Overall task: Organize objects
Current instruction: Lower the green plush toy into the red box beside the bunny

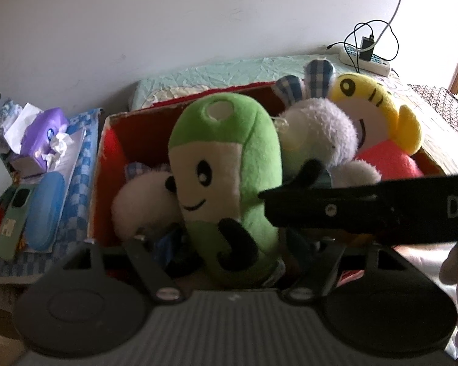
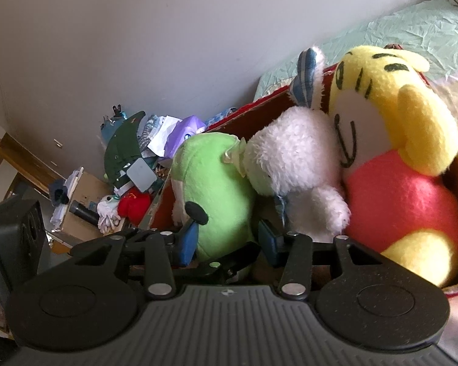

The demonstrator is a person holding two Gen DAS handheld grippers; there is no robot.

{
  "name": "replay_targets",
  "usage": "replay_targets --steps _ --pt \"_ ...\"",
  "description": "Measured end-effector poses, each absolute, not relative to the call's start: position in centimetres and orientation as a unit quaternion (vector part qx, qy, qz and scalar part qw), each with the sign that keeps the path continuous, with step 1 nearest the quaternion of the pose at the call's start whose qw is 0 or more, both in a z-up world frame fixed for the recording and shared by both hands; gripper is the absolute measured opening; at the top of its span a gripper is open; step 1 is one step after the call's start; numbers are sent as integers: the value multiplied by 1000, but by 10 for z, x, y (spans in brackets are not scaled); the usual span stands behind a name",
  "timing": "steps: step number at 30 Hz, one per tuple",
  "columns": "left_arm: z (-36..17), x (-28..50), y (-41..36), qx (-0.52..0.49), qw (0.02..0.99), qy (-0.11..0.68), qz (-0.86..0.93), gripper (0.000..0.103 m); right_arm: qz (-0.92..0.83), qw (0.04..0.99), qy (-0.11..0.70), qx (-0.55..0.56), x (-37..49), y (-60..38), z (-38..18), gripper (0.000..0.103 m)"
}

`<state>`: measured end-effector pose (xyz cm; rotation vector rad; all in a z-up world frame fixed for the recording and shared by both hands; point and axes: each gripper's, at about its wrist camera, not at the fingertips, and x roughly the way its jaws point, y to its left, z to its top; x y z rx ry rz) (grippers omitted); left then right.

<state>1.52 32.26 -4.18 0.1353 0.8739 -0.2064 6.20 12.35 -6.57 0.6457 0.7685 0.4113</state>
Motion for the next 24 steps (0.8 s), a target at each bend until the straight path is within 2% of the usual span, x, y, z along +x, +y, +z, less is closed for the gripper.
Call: replay_targets --steps 6,13,24 --pt "-42 15 323 58 899 425 -92 79 186 863 361 300 58 124 -68 44" --pt "-44 17 320 51 898 429 -85 84 155 880 360 269 56 126 -69 30" --pt "-48 19 317 48 899 429 -78 88 145 889 359 243 58 132 -72 30"
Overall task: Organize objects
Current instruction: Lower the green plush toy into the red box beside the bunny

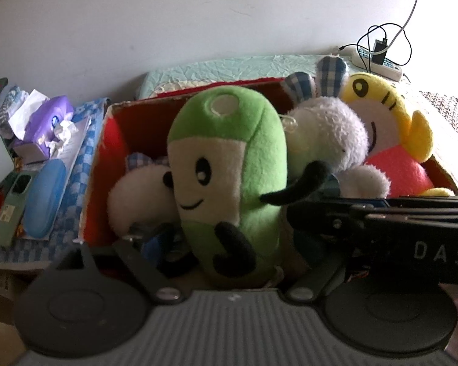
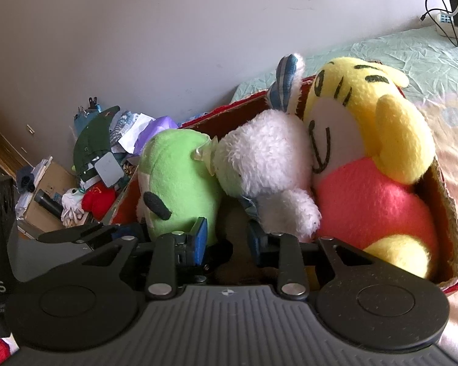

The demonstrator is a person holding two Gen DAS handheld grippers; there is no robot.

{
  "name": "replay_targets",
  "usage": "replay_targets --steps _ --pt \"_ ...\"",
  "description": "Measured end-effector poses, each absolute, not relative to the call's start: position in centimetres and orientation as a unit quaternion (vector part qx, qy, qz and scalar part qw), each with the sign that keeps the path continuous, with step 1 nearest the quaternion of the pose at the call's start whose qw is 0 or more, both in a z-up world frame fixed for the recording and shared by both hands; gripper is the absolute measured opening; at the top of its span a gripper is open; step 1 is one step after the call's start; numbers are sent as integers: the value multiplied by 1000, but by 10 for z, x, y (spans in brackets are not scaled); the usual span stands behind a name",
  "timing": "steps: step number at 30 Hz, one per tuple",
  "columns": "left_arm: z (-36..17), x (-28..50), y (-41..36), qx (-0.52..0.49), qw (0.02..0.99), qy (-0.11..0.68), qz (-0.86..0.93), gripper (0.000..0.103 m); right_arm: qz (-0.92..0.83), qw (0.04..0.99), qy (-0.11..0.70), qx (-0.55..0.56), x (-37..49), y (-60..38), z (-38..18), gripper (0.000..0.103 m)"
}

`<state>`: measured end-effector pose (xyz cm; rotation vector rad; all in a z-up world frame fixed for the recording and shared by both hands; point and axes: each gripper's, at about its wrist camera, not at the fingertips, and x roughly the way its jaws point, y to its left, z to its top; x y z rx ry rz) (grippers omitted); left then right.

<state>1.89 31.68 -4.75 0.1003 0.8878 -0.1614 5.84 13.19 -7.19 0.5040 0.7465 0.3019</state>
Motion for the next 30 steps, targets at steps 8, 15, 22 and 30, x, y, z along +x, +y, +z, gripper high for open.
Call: replay_targets --steps 8,15,22,30 --pt "-50 22 317 47 897 433 -77 92 135 891 363 238 60 134 -73 30" --pt "-50 22 316 45 898 431 -77 93 126 893 363 233 59 137 -75 30" --pt "-52 20 318 42 899 429 -73 93 123 894 364 231 60 138 -74 31" --pt "-50 22 317 49 893 440 -75 93 121 889 375 234 62 138 -74 30"
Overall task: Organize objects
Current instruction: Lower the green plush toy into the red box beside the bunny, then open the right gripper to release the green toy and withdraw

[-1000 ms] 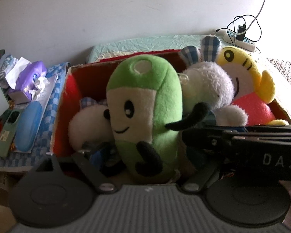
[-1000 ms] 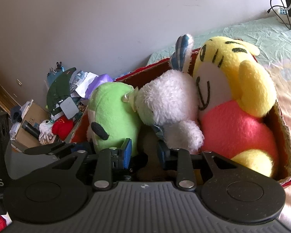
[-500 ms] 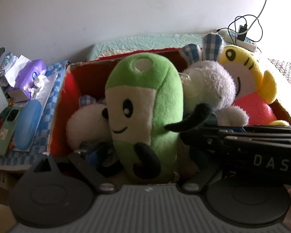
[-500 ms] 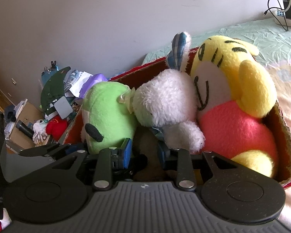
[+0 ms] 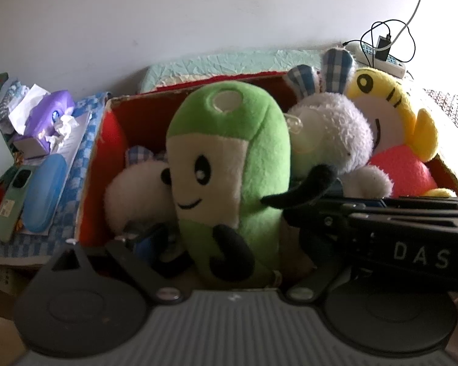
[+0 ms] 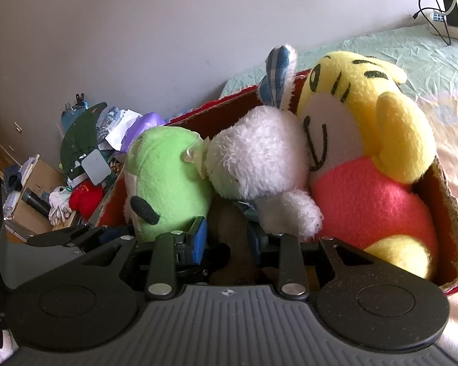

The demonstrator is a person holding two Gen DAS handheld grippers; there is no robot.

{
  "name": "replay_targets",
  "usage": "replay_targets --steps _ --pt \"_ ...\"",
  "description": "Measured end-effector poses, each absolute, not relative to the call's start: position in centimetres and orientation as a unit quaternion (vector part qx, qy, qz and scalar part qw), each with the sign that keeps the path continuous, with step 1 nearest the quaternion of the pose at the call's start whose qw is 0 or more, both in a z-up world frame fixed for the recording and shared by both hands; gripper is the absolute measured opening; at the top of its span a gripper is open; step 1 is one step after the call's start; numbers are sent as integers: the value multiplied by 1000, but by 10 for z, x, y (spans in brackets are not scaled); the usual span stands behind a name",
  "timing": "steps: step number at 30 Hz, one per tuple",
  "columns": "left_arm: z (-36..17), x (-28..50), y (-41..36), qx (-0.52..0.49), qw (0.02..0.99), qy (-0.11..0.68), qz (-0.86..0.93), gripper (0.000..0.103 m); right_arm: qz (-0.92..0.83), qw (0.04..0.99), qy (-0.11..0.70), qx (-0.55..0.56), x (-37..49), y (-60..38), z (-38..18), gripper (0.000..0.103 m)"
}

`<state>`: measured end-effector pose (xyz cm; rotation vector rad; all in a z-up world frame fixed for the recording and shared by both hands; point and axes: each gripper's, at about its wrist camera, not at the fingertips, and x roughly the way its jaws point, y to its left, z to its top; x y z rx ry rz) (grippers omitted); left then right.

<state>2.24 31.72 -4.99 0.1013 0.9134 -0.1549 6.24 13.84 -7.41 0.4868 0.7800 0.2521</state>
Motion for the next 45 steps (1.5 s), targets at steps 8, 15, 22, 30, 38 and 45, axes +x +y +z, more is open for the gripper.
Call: replay_targets --steps 8,15,22,30,38,45 --pt "-49 26 319 52 890 446 -77 93 120 884 386 235 65 140 -73 31" --pt "-50 23 318 45 895 438 -66 93 125 876 395 248 66 138 -71 31" --pt "-44 19 305 63 896 439 -22 93 143 869 390 269 55 134 -60 33" --pt "-33 10 302 60 895 443 7 94 120 887 370 249 39 132 -46 38" --pt "-18 1 311 58 891 449 34 95 56 910 349 217 26 131 -24 38" --pt "-6 -7 308 63 892 446 38 95 -6 920 350 177 15 131 -16 38"
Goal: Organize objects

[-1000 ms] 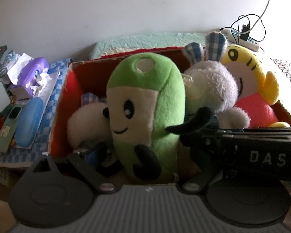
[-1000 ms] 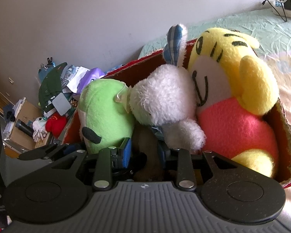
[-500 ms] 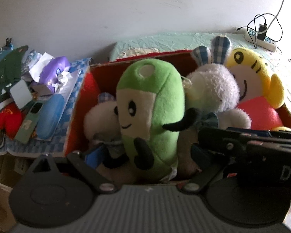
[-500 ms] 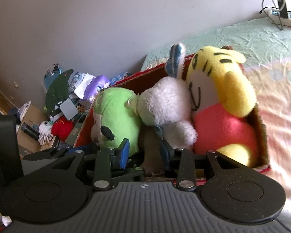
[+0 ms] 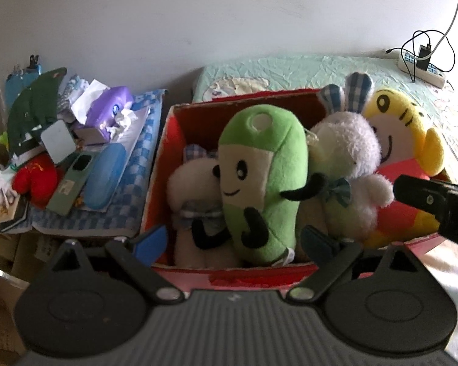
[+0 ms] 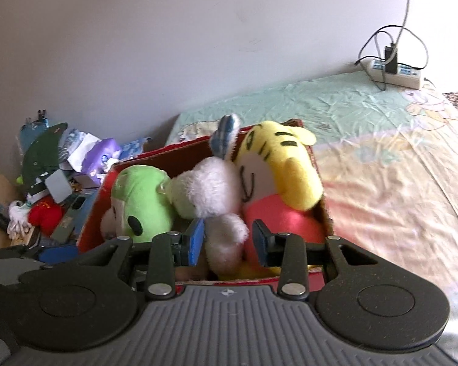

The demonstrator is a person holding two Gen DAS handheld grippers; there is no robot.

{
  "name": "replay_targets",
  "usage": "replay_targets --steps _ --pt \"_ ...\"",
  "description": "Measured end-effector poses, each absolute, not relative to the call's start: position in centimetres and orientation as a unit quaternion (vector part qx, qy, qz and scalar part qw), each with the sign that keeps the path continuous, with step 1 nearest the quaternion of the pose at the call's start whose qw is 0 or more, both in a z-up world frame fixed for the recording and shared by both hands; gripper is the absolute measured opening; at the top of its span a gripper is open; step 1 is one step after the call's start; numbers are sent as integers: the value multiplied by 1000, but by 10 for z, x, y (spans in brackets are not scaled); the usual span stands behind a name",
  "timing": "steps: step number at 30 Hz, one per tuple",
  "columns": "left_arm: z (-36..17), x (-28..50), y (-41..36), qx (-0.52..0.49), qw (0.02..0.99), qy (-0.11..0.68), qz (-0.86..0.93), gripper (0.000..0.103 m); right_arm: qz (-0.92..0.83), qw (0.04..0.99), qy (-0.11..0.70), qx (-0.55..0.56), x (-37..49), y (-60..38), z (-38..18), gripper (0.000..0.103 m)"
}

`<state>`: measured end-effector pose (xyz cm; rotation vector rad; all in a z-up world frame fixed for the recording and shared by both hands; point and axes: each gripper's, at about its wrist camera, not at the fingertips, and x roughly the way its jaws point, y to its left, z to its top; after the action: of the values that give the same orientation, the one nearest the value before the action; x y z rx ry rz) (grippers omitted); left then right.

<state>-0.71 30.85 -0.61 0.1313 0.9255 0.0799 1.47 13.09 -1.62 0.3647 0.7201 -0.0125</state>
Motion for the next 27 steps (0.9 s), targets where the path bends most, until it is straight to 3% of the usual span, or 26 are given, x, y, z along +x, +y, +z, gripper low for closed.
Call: replay_targets --steps 27 --pt "18 -38 230 94 897 431 -33 100 -108 915 353 161 -35 74 -8 38"
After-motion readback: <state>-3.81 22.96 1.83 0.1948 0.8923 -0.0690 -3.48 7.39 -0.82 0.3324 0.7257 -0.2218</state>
